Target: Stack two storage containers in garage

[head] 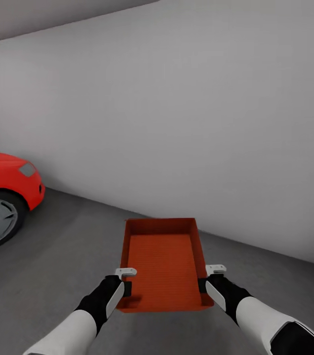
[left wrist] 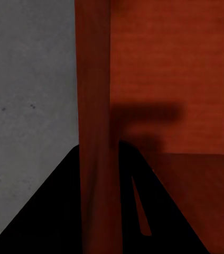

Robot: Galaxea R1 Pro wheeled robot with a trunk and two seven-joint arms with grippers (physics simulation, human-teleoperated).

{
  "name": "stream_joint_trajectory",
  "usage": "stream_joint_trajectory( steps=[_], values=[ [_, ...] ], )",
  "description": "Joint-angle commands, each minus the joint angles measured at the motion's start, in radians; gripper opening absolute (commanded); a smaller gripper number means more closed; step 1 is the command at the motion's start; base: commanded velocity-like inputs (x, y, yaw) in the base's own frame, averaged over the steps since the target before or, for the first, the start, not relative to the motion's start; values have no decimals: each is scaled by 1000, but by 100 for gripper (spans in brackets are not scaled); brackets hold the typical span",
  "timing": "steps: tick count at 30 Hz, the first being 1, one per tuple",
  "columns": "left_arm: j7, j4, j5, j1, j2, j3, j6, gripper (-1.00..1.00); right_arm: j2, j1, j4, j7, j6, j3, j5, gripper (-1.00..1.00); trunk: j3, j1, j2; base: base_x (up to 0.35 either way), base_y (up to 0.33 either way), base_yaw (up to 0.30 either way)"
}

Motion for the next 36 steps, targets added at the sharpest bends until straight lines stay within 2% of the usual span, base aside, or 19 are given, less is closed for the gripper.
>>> stream_joint_trajectory(
  steps=[1, 36],
  values=[
    [20, 18, -17, 0, 6, -11, 13, -100, 0, -2, -18, -6, 0, 21, -18, -100, -2, 1, -2, 293, 0, -292],
    [20, 18, -17, 0, 6, -11, 13, -100, -2, -2, -18, -6, 0, 21, -18, -100, -2, 1, -2, 292, 0, -292]
  ],
)
